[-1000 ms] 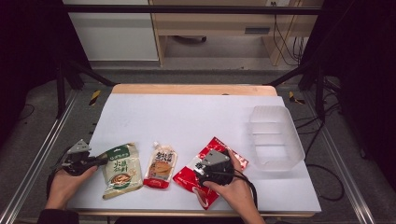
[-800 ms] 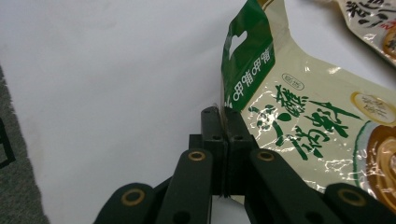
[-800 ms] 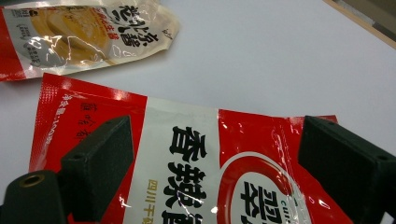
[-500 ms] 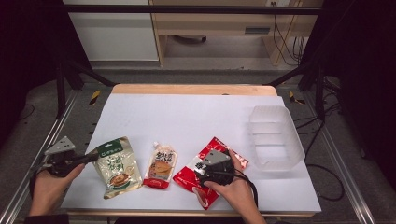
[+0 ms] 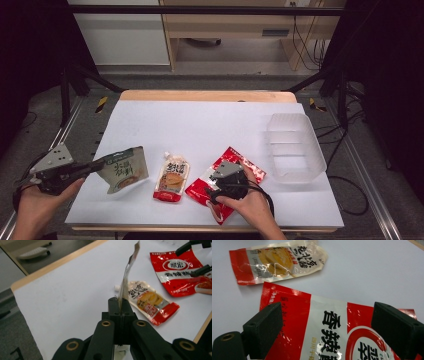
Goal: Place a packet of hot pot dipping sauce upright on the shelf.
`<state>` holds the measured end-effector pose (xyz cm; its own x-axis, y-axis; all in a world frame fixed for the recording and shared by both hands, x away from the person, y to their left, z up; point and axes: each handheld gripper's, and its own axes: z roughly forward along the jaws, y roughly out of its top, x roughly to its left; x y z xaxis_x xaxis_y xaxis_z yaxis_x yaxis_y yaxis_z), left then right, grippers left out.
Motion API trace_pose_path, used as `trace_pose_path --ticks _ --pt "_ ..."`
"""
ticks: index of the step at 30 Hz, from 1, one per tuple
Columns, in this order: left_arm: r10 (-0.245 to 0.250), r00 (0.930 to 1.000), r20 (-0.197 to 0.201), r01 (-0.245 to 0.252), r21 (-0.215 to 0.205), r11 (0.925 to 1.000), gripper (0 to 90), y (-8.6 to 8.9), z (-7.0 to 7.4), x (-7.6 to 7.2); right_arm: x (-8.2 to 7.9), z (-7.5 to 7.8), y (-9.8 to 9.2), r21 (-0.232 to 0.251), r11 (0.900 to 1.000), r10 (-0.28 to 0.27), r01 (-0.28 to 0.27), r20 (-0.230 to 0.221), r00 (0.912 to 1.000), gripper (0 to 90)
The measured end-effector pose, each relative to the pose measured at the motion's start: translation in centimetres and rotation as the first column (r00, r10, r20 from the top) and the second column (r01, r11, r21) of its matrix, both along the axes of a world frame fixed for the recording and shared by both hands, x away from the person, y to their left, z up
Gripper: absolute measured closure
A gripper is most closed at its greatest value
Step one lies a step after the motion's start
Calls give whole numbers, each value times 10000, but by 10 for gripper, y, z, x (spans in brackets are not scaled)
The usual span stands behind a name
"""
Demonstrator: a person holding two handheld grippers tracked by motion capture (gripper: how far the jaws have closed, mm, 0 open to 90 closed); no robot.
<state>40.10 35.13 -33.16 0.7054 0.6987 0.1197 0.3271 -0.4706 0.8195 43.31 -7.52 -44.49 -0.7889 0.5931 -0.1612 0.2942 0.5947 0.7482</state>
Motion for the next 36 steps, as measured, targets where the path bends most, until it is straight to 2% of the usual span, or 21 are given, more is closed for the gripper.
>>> trace_pose_path --ticks 1,4,5,6,7,9,12,15,16,17,19,20,22,23,25,28,30,31,32,33,36 --pt "0 10000 0 0 0 10000 900 0 0 0 0 0 0 0 10000 0 0 0 10000 109" --pt "154 9998 140 -152 -145 9998 900 -9 8 10 3 13 6 -443 9969 641 -642 -41 9979 82" --pt "175 9997 152 -172 -165 9997 900 -12 10 14 3 13 6 -443 9969 641 -642 -41 9979 82" --pt "-17 9999 136 19 -171 9999 900 -18 14 23 6 22 7 -571 9949 835 -834 -7 9965 96" --pt "-17 9999 136 19 -171 9999 900 -18 14 23 6 22 7 -571 9949 835 -834 -7 9965 96" --pt "-202 9997 107 204 -189 9996 900 -28 17 30 13 35 5 -921 9893 1130 -1130 -54 9936 139" --pt "-577 9983 81 578 -98 9983 900 -45 21 39 17 42 4 -1175 9875 1045 -1049 -99 9945 153" --pt "-884 9961 76 885 -136 9960 900 -61 24 44 23 52 2 -1638 9776 1268 -1321 -423 9910 156" --pt "-1174 9931 59 1175 -137 9930 900 -73 25 47 27 58 1 -1840 9732 1328 -1382 -412 9903 158" --pt "-1174 9931 59 1175 -137 9930 900 -73 25 47 29 62 0 -1932 9705 1394 -1444 -393 9895 146" --pt "-1397 9902 83 1397 -36 9902 900 -85 26 51 30 66 0 -1980 9696 1395 -1435 -343 9896 129" --pt "-1532 9882 56 1533 -48 9882 900 -91 26 53 33 75 -1 -2083 9670 1447 -1464 -236 9892 108" --pt "-1759 9844 -5 1759 -5 9844 900 -102 26 56 34 79 -1 -2120 9652 1516 -1530 -231 9882 102" --pt "-1886 9820 -36 1886 25 9820 900 -108 26 58 37 88 -3 -2317 9624 1434 -1418 -101 9896 104" --pt "-2147 9766 -117 2149 167 9765 900 -123 24 62 39 97 -4 -2500 9570 1507 -1474 -60 9886 122" --pt "-2348 9719 -171 2352 208 9717 900 -133 22 63 41 105 -5 -2642 9524 1586 -1521 32 9873 142" --pt "-2596 9655 -207 2602 306 9651 900 -145 20 64 44 115 -5 -2921 9410 1791 -1711 8 9838 191" --pt "-2596 9655 -207 2602 306 9651 900 -145 20 64 44 115 -5 -2921 9410 1791 -1711 8 9838 191" --pt "-2675 9633 -227 2681 314 9629 900 -148 19 65 46 121 -5 -2987 9363 1919 -1847 -51 9814 232" --pt "-2743 9613 -242 2750 307 9610 900 -151 18 65 46 121 -5 -2987 9363 1919 -1847 -51 9814 232" --pt "-2980 9541 -285 2988 288 9539 900 -159 16 65 49 128 -3 -3142 9266 2157 -2068 -68 9764 272"
